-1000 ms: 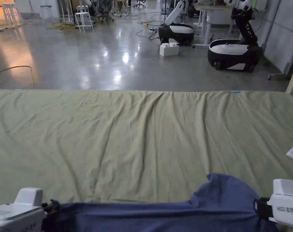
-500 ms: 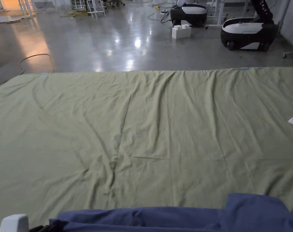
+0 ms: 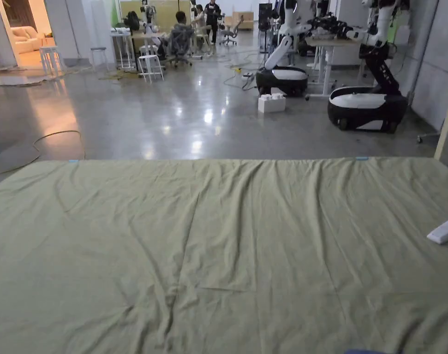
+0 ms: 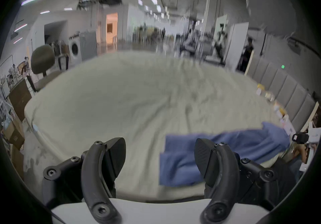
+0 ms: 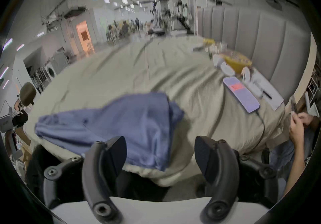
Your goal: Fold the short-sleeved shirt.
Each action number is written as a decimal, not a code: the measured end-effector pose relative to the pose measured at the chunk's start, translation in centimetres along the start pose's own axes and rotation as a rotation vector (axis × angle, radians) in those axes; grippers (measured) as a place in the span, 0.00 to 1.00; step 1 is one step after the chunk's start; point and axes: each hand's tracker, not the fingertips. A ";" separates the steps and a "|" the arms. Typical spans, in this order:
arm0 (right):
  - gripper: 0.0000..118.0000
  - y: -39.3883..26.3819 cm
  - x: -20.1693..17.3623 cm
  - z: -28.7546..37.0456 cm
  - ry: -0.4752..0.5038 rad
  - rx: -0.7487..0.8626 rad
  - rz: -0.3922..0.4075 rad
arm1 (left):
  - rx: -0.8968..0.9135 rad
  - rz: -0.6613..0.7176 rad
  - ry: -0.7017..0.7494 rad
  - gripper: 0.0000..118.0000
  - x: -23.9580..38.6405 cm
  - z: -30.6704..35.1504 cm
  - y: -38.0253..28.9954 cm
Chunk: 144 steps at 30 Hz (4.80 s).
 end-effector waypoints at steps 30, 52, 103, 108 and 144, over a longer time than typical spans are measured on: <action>0.00 6.8 -13.9 14.2 0.183 0.595 0.153 | 0.455 -0.238 -0.163 0.00 13.3 18.4 7.1; 0.00 6.5 -12.0 13.3 0.164 0.571 0.098 | 0.171 0.028 -0.152 0.23 3.9 9.5 4.8; 0.00 3.6 -10.2 12.5 0.138 0.416 0.044 | -0.247 0.148 -0.505 0.10 15.2 -8.1 0.2; 0.00 1.7 -8.2 13.7 0.127 0.371 -0.001 | -0.428 0.067 -0.489 0.14 23.1 -13.0 -3.3; 0.00 0.2 -8.1 10.9 0.282 0.281 -0.035 | -0.306 0.571 -0.410 0.71 5.2 -8.4 -2.6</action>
